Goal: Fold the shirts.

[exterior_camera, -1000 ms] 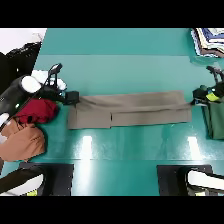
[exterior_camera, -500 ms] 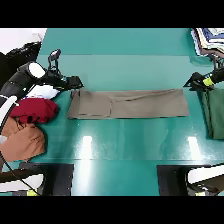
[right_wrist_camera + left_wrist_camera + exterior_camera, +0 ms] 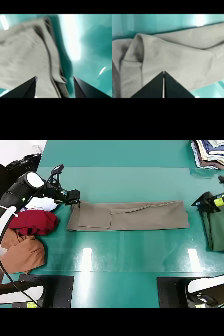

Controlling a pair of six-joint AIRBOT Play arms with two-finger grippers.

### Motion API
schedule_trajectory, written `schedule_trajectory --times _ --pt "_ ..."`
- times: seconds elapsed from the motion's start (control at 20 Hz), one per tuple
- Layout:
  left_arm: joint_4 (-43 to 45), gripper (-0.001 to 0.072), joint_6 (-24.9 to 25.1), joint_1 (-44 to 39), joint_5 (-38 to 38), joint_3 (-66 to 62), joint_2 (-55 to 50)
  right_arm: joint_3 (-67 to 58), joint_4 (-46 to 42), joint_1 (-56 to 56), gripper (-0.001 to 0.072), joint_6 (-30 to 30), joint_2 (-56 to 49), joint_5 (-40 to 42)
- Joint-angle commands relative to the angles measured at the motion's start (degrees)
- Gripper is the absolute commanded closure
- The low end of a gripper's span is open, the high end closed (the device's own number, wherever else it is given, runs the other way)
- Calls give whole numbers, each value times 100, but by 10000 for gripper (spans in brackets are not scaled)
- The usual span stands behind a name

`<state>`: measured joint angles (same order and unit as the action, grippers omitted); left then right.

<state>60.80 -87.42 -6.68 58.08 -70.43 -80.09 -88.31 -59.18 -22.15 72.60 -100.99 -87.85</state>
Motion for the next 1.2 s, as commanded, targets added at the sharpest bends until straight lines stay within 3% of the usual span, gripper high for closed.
schedule_trajectory --times 0.0,0.2,0.3,0.35,0.4,0.65,0.9,1.15 --pt "-343 680 87 -2 83 -4 -7 560 570 -122 180 -420 -243 -39" --pt "-544 680 92 -2 109 -4 -9 597 1001 254 226 -525 -649 -50" --pt "-629 680 92 -118 -28 -4 -13 562 999 442 357 -730 -636 50" --pt "-636 680 92 -260 -201 -7 -24 501 997 516 494 -839 -634 39" --pt "-634 680 92 -420 -330 -55 -66 417 999 549 677 -931 -627 -9" --pt "-634 681 81 -1305 -455 -1360 -1075 -101 1016 752 696 -898 -142 -570" --pt "-645 681 17 -2194 -448 -2699 -2459 -509 1021 1416 697 -232 957 -555" --pt "-726 681 -26 -2710 -396 -2920 -3091 -1191 1025 2402 696 92 1543 -170"
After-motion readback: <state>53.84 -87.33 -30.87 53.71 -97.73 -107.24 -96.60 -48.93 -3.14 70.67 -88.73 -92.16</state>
